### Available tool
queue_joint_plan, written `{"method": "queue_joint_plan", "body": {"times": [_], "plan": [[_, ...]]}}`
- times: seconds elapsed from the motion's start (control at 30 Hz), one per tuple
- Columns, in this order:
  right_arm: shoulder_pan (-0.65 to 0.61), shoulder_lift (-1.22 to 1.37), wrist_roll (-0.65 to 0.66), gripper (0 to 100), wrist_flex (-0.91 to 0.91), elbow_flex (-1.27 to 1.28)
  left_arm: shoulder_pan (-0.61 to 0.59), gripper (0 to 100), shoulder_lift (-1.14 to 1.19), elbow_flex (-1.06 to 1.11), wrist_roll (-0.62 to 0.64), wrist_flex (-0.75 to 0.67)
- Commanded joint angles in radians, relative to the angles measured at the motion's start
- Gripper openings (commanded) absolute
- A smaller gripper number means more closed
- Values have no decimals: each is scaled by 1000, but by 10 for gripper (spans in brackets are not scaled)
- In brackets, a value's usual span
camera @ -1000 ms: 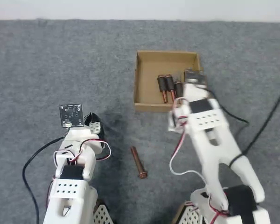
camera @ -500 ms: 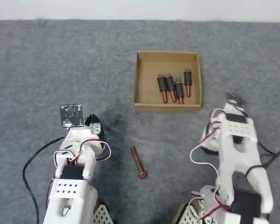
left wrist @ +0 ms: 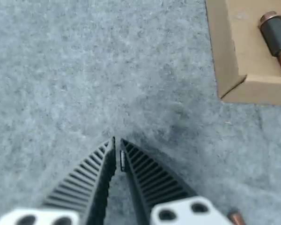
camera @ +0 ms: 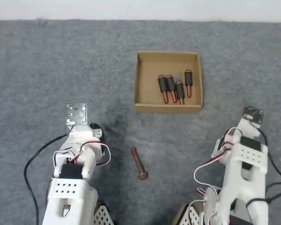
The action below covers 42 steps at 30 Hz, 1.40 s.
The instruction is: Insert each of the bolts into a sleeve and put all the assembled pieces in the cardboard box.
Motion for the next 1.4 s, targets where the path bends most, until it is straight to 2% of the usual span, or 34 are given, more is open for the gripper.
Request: {"method": "queue_joint_plan", "body": {"times": [0.0, 0.1, 0.23, 0.43, 0.67, 0.87, 1.07, 1.13, 1.27, 1.37], "plan": [[-28, -22, 46, 6, -64, 14, 8, 11, 183, -157, -5, 8], [-30, -2, 51, 6, -90, 23, 2, 11, 485, -332, -5, 49], [-30, 2, 51, 6, -93, 23, -3, 12, 865, -642, -12, 230], [-30, 4, 51, 6, -108, 25, -3, 12, 1122, -958, -14, 491], [-30, 4, 51, 6, -113, 25, 35, 12, 1088, -1171, -17, 781], [-30, 4, 51, 6, -113, 25, 160, 12, 964, -1285, -129, 1065], [-30, 4, 51, 6, -113, 25, 305, 13, 885, -1282, -157, 1148], [-30, 4, 51, 6, -113, 25, 336, 13, 878, -1282, -265, 1143], [-27, 4, 52, 6, -113, 25, 379, 13, 870, -1245, -575, 1137], [-27, 4, 52, 6, -113, 25, 394, 13, 868, -1145, -646, 1089]]}}
